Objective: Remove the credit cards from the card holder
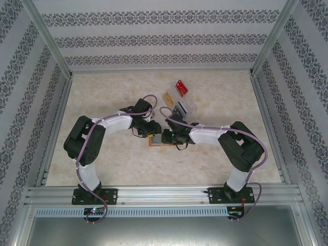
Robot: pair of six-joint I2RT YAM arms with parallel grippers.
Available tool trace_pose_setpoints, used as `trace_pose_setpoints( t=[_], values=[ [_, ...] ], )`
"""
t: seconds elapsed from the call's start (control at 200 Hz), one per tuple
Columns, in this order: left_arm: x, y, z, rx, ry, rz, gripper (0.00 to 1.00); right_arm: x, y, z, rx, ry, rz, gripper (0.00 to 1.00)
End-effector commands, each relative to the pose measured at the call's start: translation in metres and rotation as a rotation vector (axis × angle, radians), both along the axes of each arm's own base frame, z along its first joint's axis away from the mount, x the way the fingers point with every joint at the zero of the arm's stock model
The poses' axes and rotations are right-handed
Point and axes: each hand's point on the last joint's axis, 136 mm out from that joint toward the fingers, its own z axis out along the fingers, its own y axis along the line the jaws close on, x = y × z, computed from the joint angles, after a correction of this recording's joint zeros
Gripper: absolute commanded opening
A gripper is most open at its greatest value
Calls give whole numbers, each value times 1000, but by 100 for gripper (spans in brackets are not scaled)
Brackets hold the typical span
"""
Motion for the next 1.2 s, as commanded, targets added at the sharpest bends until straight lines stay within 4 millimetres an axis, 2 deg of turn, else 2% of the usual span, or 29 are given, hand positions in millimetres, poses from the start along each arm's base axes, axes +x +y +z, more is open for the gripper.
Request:
trace_pose_setpoints(
  t=[0.0, 0.435, 0.699, 0.979, 1.194],
  values=[
    [-1, 1, -2, 43, -12, -22, 43, -14, -26, -33, -91, 80, -44, 22],
    [15, -5, 1, 34, -87, -40, 43, -16, -29, -36, -83, 89, -50, 19],
    [31, -13, 13, 20, -161, -81, 51, -15, -28, -30, -56, 55, -30, 20],
    [43, -19, 5, 28, -156, -100, 52, -15, -28, -27, -47, 45, -23, 21],
    [43, -19, 2, 35, -153, -114, 55, -15, -27, -24, -37, 40, -20, 21]
  ],
)
